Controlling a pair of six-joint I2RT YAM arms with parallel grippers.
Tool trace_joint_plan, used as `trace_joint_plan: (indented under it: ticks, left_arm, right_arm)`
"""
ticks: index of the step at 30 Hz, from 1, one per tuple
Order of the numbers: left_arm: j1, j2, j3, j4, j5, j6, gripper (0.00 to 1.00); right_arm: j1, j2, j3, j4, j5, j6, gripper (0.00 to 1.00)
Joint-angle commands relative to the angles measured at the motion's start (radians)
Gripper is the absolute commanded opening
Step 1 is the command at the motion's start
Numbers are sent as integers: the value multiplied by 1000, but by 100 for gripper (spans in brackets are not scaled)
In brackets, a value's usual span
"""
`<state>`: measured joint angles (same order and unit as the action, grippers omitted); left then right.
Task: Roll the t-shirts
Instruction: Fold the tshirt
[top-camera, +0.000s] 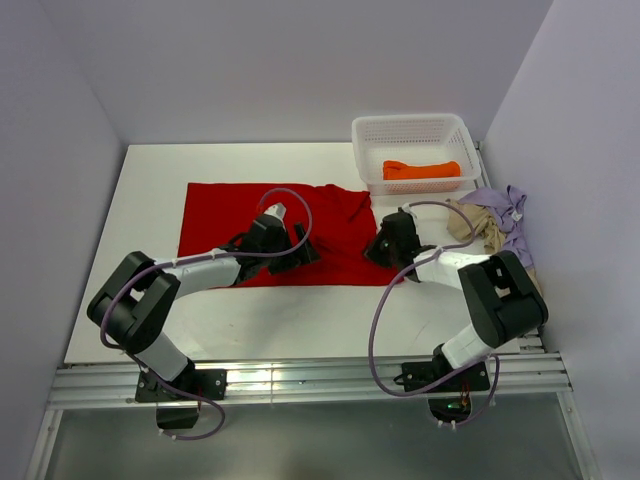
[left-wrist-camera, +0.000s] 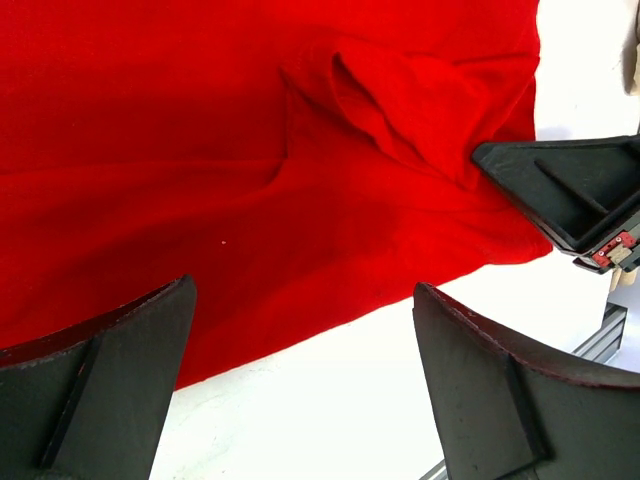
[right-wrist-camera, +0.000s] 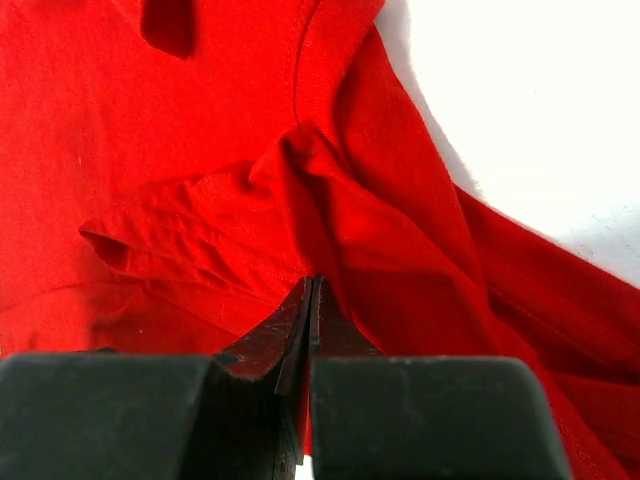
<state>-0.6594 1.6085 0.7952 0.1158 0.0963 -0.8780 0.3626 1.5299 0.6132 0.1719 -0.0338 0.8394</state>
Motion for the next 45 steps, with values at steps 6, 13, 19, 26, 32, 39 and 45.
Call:
trace_joint_plan:
  ticks: [6,13,19,26,32,39,45]
  left_arm:
    - [-6,-16,1,28,-26,-4,94]
    - [-6,-44,-17,30,-36,-7,94]
    - [-8,-59,-21,15,-49,2,94]
    - [-6,-64,-30,19,-49,-6,94]
    - [-6,-73,-37,16,-52,-7,94]
    - [-8,-84,-40,8,-50,-10,94]
    - [-13,-111,-42,-10,-66,-9,94]
  right_arm:
    - [-50,52,77,61,-93,49,0]
    - [-86,179,141,127,-215,124,0]
    - [-114,203,192,129,-232,142,0]
    - [-139,233,238,135,-247,161,0]
    - [-155,262,249,190,-267,211,1]
    - [-169,294,183,434,-321,354,9]
    - [-171,319,200,442,-309,373,41]
